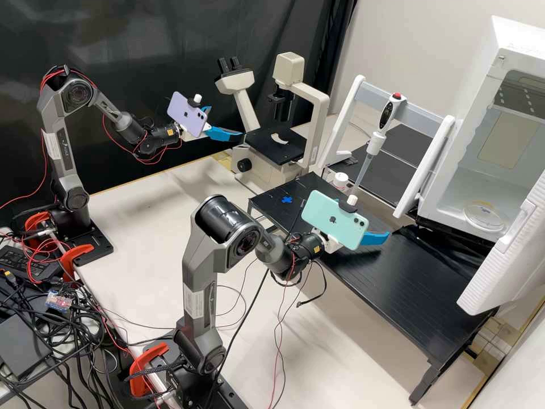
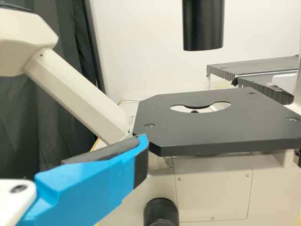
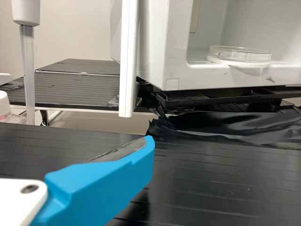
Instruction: Move the petri dish to the microscope
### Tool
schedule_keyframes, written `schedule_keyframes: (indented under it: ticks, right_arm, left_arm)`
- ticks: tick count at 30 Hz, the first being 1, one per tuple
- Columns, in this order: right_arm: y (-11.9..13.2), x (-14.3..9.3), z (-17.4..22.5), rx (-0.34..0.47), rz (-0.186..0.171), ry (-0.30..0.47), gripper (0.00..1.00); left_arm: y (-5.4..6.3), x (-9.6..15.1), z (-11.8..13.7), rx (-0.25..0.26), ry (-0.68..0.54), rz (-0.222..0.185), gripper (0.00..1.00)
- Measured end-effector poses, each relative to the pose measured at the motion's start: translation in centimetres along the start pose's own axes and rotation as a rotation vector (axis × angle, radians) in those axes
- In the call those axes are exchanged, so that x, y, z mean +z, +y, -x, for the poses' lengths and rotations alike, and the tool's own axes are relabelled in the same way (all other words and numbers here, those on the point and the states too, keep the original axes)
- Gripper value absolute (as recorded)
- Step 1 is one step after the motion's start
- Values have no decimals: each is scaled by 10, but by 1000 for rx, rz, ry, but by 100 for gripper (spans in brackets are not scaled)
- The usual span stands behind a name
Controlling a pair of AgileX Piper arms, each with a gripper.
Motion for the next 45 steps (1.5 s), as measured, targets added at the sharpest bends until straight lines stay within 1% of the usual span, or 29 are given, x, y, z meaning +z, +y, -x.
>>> schedule_keyframes:
  ticks: [10,13,18,21,22,24,25,29,32,36,38,41,42,45]
  right_arm:
    - [3,3,0,6,0,-6,100]
    - [8,8,0,16,-33,-17,100]
    - [22,23,2,42,-75,-43,100]
    - [34,34,3,72,-108,-62,100]
    - [41,38,2,92,-121,-71,100]
    - [53,43,1,127,-135,-78,100]
    - [59,47,0,146,-147,-85,100]
    - [77,59,-10,203,-162,-104,100]
    - [86,66,-21,213,-161,-126,100]
    - [99,70,-38,246,-182,-155,100]
    - [104,72,-47,255,-173,-172,100]
    - [115,74,-63,273,-173,-197,100]
    - [118,74,-66,277,-167,-203,100]
    - [129,73,-80,299,-171,-212,100]
  left_arm:
    - [0,0,0,0,0,0,100]
    - [0,0,0,0,0,0,100]
    - [0,0,0,0,0,0,100]
    - [0,0,0,0,0,0,100]
    - [0,0,0,0,0,0,100]
    - [0,0,0,0,0,0,100]
    - [0,0,0,0,0,0,100]
    - [0,0,0,0,0,0,100]
    - [0,0,0,0,0,0,100]
    - [0,0,0,0,0,0,100]
    - [0,0,0,0,0,0,100]
    - [0,0,0,0,0,0,100]
    - [0,0,0,0,0,0,100]
    - [0,0,0,0,0,0,100]
